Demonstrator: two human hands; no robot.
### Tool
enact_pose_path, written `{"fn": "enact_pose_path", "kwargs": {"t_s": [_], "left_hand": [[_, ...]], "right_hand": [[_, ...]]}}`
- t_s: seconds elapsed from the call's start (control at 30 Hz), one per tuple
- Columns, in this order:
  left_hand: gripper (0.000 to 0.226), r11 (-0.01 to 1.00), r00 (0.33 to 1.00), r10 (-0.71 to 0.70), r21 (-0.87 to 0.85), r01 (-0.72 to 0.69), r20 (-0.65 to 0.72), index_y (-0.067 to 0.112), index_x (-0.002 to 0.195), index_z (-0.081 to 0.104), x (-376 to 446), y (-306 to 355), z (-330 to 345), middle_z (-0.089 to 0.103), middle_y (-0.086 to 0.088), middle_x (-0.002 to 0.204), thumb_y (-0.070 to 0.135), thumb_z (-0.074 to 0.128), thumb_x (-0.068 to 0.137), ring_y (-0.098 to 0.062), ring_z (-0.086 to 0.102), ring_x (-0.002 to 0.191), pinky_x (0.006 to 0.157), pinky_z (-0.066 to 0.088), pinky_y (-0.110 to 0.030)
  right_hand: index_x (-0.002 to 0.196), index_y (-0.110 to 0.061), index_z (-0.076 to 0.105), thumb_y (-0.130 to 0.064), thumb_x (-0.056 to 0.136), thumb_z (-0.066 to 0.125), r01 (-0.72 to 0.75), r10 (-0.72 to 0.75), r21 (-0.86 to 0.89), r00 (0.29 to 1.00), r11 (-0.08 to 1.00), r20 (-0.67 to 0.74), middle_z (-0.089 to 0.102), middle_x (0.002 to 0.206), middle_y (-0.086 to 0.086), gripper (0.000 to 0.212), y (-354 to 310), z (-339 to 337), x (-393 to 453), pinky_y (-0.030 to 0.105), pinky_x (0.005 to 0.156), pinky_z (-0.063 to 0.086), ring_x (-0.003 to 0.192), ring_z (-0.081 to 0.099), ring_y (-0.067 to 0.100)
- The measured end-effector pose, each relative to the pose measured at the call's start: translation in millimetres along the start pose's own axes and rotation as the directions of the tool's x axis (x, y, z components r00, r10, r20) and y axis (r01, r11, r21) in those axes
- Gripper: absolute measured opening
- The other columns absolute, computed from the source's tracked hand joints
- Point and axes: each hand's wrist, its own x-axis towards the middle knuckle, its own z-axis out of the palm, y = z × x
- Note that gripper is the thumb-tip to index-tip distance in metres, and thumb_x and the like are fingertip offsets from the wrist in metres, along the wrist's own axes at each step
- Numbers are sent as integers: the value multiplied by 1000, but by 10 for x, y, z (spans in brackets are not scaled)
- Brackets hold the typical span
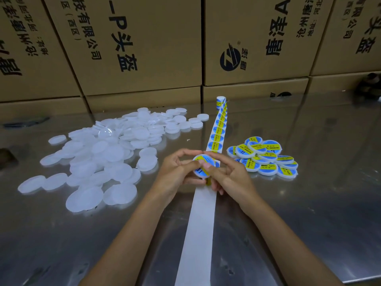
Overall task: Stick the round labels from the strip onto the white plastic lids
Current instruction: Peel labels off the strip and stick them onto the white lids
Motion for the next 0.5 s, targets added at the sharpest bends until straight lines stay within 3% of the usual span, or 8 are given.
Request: {"fn": "enact_pose_path", "kwargs": {"t_s": [0.1,0.27,0.37,0.5], "left_hand": [[15,999,999,20,40,-18,-45,13,102,71,-2,1,15,77,-15,93,15,76,88,-26,75,78,60,59,-30],[11,1000,998,21,23,-20,-56,14,95,74,5,-15,24,77,-15,93,20,77,87,-29,75,77,58,59,-30],[13,1000,999,0,-10,0,36,20,102,76,10,-24,14,76,-16,100,19,74,90,-30,75,85,65,61,-31],[35,999,981,-3,-34,9,194,22,118,71,36,-48,12,74,-16,107,7,74,86,-27,72,92,77,60,-30]], "right_hand": [[120,-27,67,-14,83,78,-39,37,49,999,998,40,56,50,7,41,-1,3,0,23,41,41,45,48,15],[120,-24,69,-14,87,73,-16,13,99,999,995,31,55,48,10,35,33,-2,-9,23,40,41,42,45,17],[121,-22,69,-13,93,66,-21,24,127,999,992,-26,54,49,13,29,46,-18,-1,24,39,41,42,47,16],[119,-19,69,-13,101,52,-20,35,135,994,991,-107,55,50,13,25,38,-38,2,26,40,43,43,51,16]]}}
